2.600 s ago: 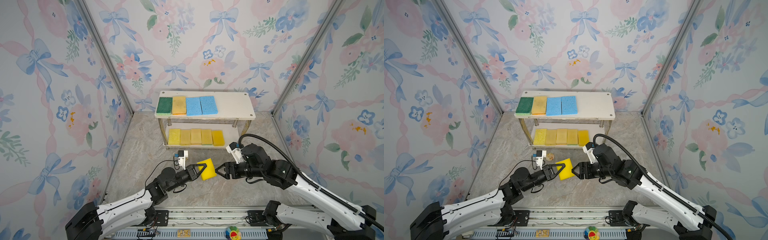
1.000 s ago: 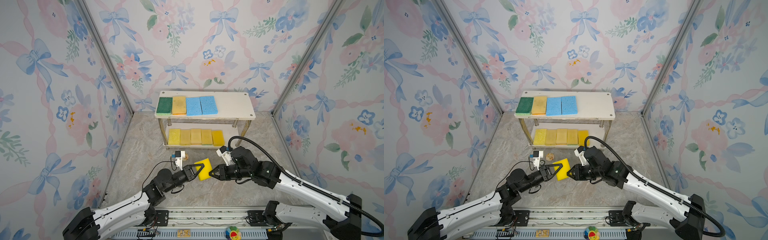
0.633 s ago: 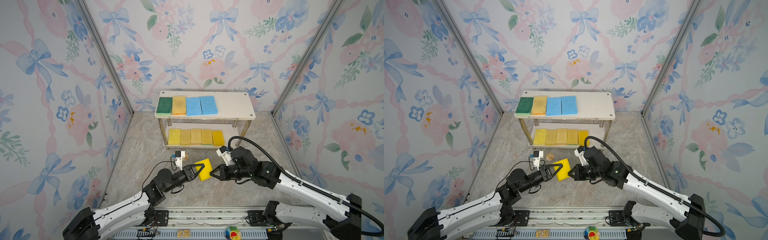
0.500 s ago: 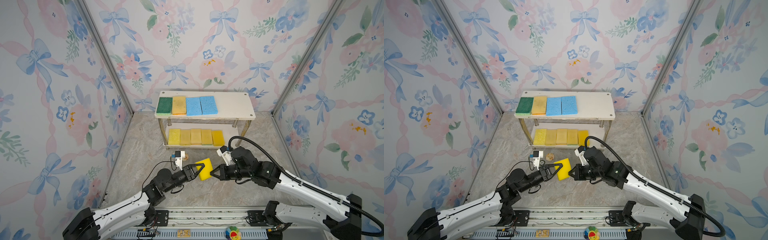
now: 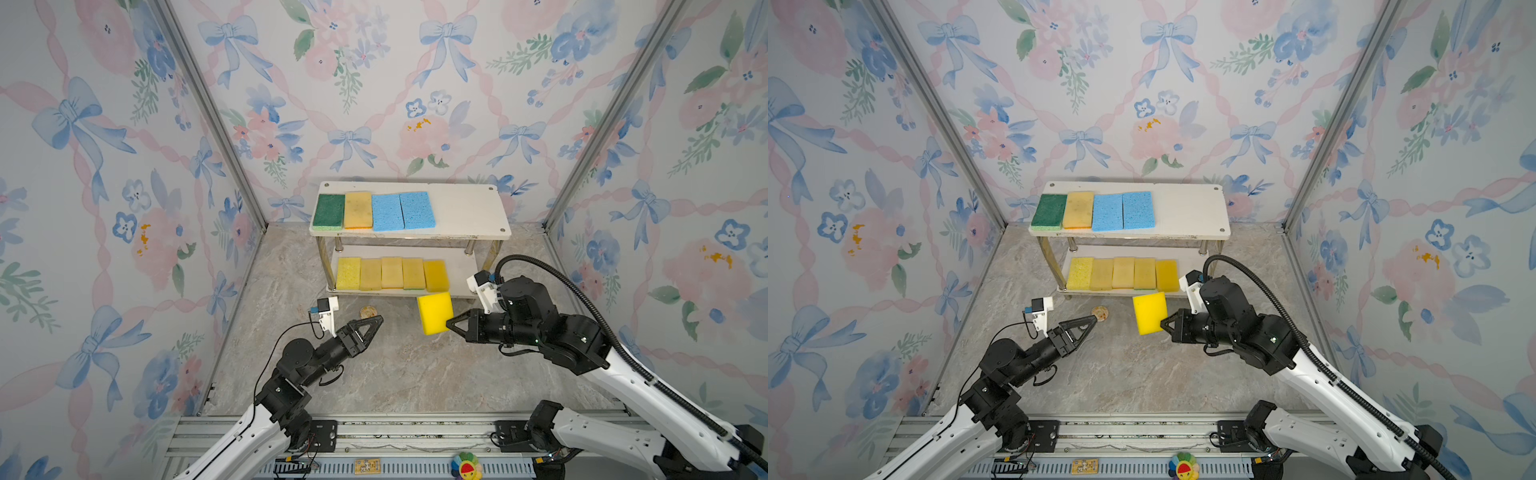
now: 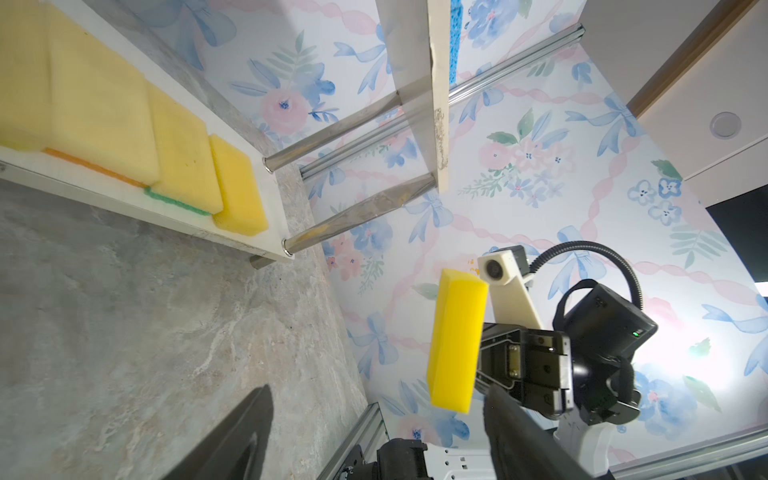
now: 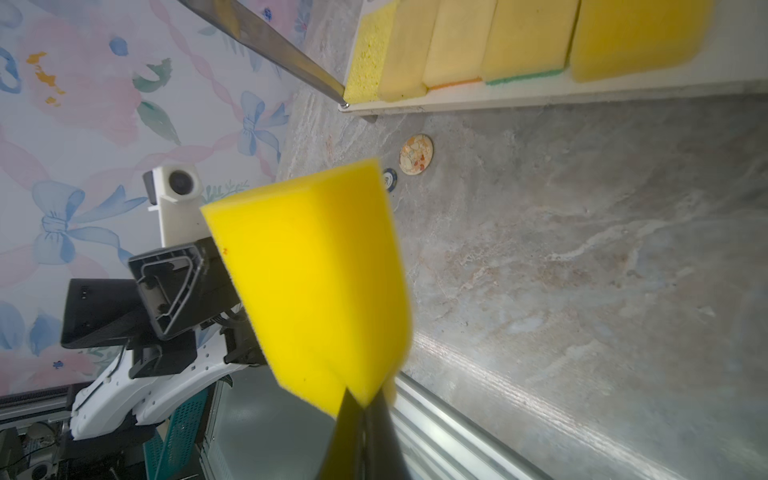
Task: Place and organize the cleaning sponges onto the shelf
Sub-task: 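Lift the bright yellow sponge up to the top shelf while the left arm draws back, then lower the bright yellow sponge onto the top shelf beside the blue sponges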
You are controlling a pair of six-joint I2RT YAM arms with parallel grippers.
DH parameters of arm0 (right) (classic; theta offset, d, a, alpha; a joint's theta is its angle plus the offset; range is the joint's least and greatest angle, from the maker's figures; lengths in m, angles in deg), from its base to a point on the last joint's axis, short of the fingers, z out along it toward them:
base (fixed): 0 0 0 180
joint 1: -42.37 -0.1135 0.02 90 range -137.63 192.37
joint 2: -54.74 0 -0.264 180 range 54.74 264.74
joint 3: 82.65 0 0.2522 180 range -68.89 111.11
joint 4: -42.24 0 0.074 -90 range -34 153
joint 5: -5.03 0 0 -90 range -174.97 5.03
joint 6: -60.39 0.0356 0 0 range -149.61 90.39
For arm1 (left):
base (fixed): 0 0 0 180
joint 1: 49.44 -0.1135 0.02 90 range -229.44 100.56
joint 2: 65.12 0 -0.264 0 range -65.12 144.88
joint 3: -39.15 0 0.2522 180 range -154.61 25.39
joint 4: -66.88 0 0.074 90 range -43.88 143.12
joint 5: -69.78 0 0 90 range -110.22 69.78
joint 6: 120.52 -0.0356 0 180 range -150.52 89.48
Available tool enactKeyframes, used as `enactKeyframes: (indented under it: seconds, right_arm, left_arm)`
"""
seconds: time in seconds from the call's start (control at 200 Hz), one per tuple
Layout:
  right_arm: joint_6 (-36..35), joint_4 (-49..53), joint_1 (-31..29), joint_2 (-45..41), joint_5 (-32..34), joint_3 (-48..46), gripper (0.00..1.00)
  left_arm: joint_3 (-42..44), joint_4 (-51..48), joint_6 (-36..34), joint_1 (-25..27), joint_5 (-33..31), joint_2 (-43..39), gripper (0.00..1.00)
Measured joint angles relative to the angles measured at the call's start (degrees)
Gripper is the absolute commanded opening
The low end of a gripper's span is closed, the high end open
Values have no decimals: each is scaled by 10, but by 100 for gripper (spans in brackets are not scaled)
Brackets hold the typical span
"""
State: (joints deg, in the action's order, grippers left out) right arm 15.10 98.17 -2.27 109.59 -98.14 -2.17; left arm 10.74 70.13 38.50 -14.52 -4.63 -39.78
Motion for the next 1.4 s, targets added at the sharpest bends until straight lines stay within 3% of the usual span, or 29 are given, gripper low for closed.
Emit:
enactKeyframes:
  seconds: [0.28,0.55,0.77,1.095,1.395]
  right_arm:
    - [-75,92,103,51,-9,208,4]
    - [-138,149,191,182,-52,398,4]
    - [-177,202,225,305,-75,522,5]
    - [-203,252,251,412,-92,625,5]
    - [-203,253,259,450,-106,632,5]
  left_arm:
    - [3,-61,0,-23,23,-23,83]
    - [5,-82,-5,-28,34,-23,84]
    - [6,-99,-13,-37,45,-23,84]
    - [16,-110,-14,-43,57,-26,85]
    - [25,-110,-14,-49,64,-26,85]
